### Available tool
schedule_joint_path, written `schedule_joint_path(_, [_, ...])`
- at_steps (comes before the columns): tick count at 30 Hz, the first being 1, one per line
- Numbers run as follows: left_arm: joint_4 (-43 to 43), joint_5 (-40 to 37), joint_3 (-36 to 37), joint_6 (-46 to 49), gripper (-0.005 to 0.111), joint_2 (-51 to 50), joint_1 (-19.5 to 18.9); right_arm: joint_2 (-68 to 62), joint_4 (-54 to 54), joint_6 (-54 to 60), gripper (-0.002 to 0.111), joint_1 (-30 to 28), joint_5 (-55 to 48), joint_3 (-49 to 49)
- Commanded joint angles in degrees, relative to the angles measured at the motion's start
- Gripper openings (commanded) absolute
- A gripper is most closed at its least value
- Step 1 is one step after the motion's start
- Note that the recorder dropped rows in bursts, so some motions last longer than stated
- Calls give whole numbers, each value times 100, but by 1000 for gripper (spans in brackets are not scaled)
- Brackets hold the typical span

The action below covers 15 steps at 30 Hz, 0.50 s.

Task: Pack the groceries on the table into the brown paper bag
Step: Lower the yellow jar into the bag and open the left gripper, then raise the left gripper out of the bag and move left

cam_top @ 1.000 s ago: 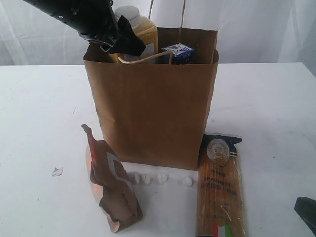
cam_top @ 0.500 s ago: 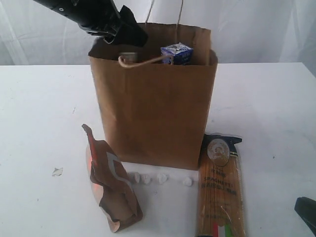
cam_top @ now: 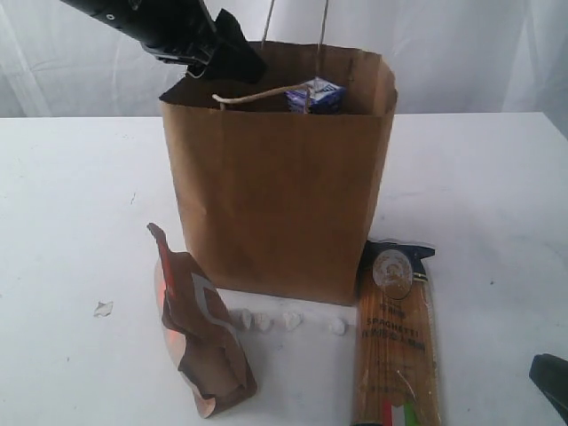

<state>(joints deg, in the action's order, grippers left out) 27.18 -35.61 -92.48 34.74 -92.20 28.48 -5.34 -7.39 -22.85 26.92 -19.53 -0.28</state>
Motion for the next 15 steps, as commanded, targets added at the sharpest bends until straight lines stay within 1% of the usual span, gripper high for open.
schedule_joint_path(1, [149, -211, -19, -48, 67, 82, 26, 19, -9, 4, 0, -6, 36, 28])
schedule_joint_path(7, [187, -224, -19, -48, 67, 92, 26, 19, -9, 4, 0, -6, 36, 28])
schedule_joint_path(9, [211, -454, -19, -48, 67, 140, 26, 19, -9, 4, 0, -6, 36, 28])
schedule_joint_path(11, [211, -996, -19, -48, 67, 449, 26, 19, -9, 4, 0, -6, 36, 28])
schedule_joint_path(12, [211, -1093, -19, -59, 67, 569, 26, 19, -9, 4, 0, -6, 36, 28])
schedule_joint_path(14, [-43, -1239, -19, -381, 67, 953, 26, 19, -9, 4, 0, -6, 36, 28])
schedule_joint_path(15, [-349, -1389, -19, -717, 67, 1244, 26, 19, -9, 4, 0, -6, 36, 28])
